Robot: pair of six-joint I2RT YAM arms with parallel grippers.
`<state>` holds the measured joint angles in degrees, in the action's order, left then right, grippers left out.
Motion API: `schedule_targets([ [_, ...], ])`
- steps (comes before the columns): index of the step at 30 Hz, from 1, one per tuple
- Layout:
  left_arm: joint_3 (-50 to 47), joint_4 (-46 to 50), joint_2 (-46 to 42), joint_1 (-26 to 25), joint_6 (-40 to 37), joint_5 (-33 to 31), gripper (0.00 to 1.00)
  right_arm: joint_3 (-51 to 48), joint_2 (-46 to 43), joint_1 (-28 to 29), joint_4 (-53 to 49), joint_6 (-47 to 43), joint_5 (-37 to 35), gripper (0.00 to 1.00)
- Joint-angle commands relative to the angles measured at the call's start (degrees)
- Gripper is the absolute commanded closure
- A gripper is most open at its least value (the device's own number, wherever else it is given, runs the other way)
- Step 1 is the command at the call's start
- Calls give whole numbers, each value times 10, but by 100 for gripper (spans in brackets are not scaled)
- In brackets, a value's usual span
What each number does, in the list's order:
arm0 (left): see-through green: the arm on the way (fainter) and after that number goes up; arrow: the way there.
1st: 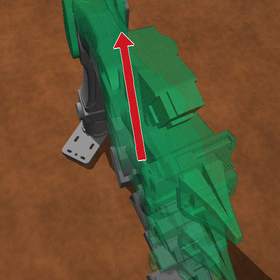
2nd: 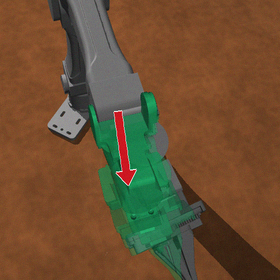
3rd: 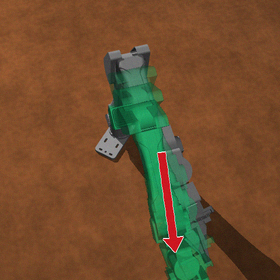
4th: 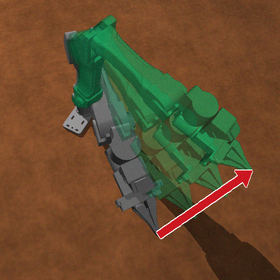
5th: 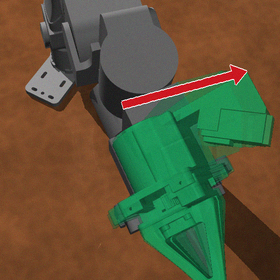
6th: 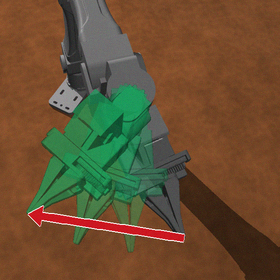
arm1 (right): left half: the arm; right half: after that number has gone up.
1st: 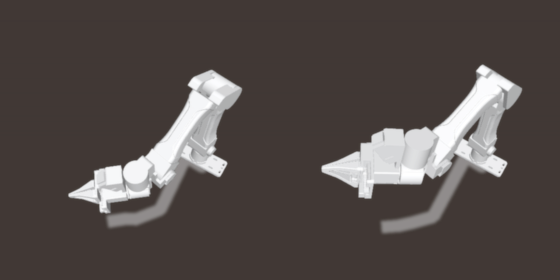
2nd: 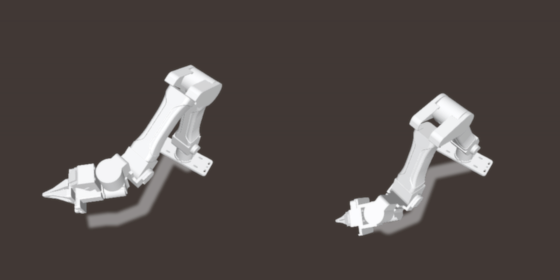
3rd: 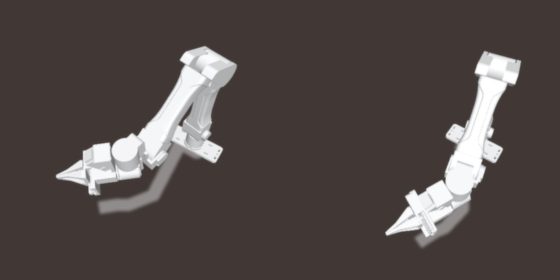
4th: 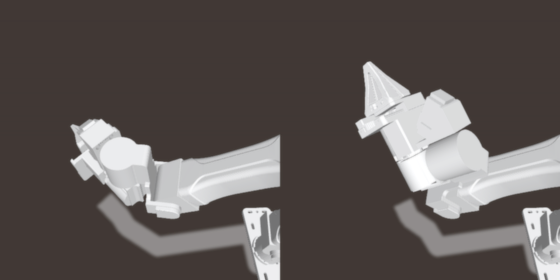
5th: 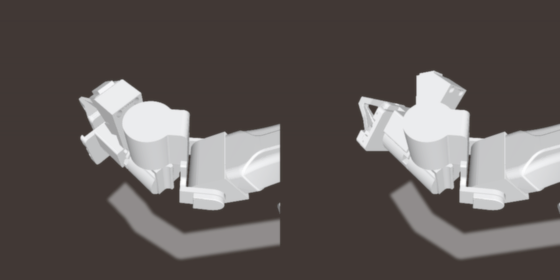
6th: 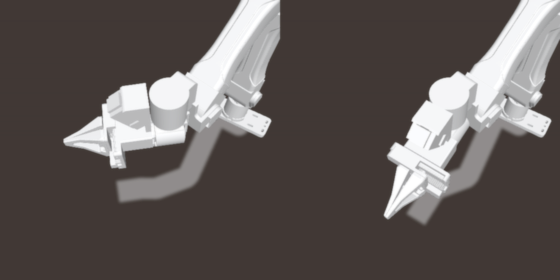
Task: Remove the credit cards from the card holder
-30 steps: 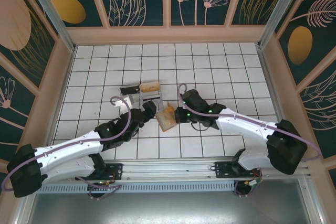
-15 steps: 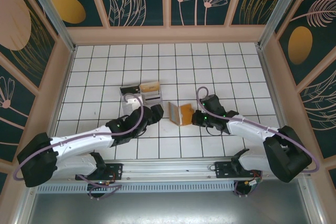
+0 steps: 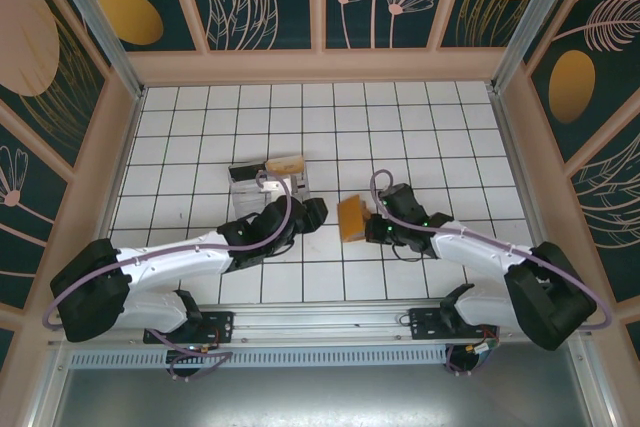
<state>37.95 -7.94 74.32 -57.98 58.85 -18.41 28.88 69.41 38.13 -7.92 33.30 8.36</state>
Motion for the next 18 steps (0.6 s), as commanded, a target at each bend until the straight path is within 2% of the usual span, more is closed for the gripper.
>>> schedule_targets([
  [1, 15, -21, 5, -2, -16, 3, 44, 46, -31, 37, -15, -16, -16, 100],
  [5, 13, -38, 8, -2, -19, 16, 44, 71, -20, 57, -26, -17, -20, 100],
  [12, 13, -68, 39, -2, -24, 56, 70, 51, -8, 55, -15, -4, -25, 100],
  [16, 17, -87, 66, -3, -21, 78, 71, 46, -20, 55, -3, 4, -10, 100],
  [18, 21, -92, 81, -3, -19, 86, 77, 50, -20, 54, -14, 5, -23, 100],
])
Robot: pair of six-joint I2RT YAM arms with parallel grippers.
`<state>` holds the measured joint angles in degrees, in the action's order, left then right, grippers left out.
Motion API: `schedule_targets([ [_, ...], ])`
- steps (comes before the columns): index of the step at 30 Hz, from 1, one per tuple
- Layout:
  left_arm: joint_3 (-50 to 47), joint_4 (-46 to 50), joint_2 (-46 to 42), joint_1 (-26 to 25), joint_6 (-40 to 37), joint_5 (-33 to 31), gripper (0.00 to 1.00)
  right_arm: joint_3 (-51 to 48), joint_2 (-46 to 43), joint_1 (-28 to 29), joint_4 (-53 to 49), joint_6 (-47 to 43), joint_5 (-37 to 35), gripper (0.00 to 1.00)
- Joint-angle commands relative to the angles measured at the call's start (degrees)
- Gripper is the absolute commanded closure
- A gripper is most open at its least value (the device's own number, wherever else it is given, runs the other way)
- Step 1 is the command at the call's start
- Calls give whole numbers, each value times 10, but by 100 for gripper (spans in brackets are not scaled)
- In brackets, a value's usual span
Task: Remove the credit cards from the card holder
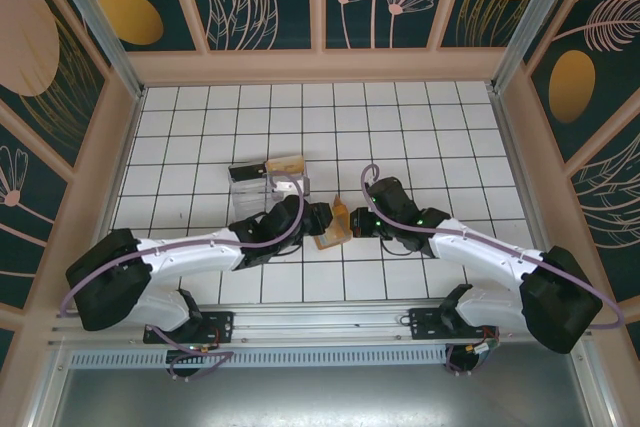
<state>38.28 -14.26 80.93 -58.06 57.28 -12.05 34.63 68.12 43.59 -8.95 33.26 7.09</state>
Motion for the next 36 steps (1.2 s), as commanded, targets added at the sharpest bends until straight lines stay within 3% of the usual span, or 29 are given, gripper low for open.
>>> schedule_targets([
  [1, 21, -27, 26, -3, 1, 27, 79, -7, -7, -4, -9, 6, -14, 100],
  [17, 84, -6, 169, -13, 8, 53, 85, -55, 10, -37, -19, 21, -56, 100],
  [23, 66, -1, 188, -13, 24, 44, 86, -52, 58, -38, 10, 14, -61, 78],
  [29, 41, 8, 176, -14, 37, 15, 89, -50, 111, -39, 21, 15, -92, 75],
  [36, 18, 1, 176, -13, 50, 13, 90, -55, 123, -46, 23, 15, -103, 78],
])
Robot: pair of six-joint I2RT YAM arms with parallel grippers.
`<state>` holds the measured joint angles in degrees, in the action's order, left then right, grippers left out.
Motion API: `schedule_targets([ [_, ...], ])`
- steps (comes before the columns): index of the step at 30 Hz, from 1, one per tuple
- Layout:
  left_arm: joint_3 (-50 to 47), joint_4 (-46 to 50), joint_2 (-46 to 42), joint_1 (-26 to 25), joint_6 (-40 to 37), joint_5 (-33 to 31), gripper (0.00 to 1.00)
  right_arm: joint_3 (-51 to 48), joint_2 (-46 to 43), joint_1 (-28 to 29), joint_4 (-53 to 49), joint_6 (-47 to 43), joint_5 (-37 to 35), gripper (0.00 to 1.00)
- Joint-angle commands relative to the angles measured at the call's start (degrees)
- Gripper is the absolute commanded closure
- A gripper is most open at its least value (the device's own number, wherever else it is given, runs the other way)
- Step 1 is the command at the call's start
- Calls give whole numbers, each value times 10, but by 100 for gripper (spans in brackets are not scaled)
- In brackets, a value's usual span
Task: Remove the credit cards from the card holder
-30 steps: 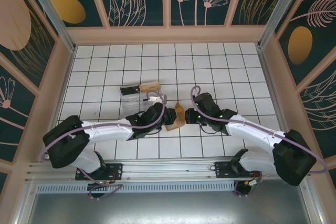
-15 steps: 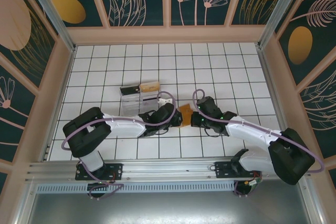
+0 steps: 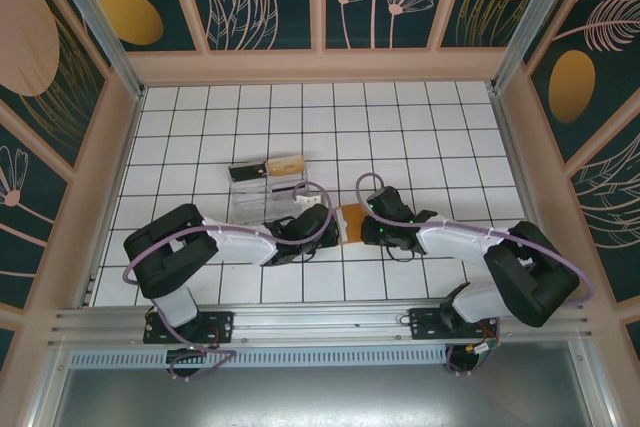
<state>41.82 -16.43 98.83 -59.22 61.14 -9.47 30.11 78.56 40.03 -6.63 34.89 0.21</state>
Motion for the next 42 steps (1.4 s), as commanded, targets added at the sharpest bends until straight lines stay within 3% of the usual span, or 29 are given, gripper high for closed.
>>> schedule_targets([
  [1, -18, 21, -3, -1, 12, -12, 90, -9, 16, -10, -1, -2, -34, 78],
  [11, -2, 19, -30, -2, 0, -3, 90, 31, -57, 19, -52, -7, -42, 79],
  [16, 12, 29, -28, -2, -7, -3, 90, 53, -76, 29, -65, -13, -17, 90],
  [25, 11, 22, -12, -2, -7, 9, 90, 78, -37, 23, -43, -2, 62, 98],
  [35, 23, 17, 19, -2, -12, 18, 90, 83, -36, 15, -34, 7, 93, 100],
  [42, 29, 26, 35, -2, -2, 16, 92, 74, -68, 14, -26, 10, 110, 96],
])
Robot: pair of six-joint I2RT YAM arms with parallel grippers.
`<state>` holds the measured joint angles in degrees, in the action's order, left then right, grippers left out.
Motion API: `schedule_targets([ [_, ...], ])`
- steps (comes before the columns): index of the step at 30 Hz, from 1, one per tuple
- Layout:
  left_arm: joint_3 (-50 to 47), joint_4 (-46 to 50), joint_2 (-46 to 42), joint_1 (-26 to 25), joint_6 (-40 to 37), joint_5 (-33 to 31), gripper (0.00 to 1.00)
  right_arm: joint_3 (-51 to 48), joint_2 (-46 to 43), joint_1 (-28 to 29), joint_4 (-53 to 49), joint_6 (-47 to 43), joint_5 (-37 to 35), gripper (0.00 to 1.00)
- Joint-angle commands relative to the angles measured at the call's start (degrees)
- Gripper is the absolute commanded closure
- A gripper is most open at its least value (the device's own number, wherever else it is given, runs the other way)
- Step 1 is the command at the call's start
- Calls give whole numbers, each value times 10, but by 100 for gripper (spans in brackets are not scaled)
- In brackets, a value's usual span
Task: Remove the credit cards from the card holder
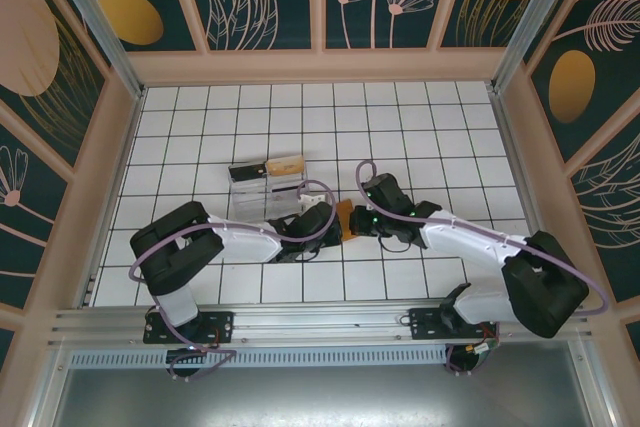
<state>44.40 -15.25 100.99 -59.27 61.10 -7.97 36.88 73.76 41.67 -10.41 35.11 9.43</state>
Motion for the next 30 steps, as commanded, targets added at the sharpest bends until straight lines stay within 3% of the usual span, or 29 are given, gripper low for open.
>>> schedule_targets([
  [1, 2, 14, 10, -1, -1, -1, 92, 3, -18, -2, 17, 9, 23, 96],
  [12, -5, 52, -74, -1, -5, -30, 88, -7, 63, -10, 86, 18, 4, 100],
  [20, -30, 113, -147, -1, -11, -92, 80, 1, 108, -3, 79, -6, -31, 100],
  [30, -82, 126, -153, 1, -8, -125, 87, 23, 105, 25, 91, -16, -18, 99],
])
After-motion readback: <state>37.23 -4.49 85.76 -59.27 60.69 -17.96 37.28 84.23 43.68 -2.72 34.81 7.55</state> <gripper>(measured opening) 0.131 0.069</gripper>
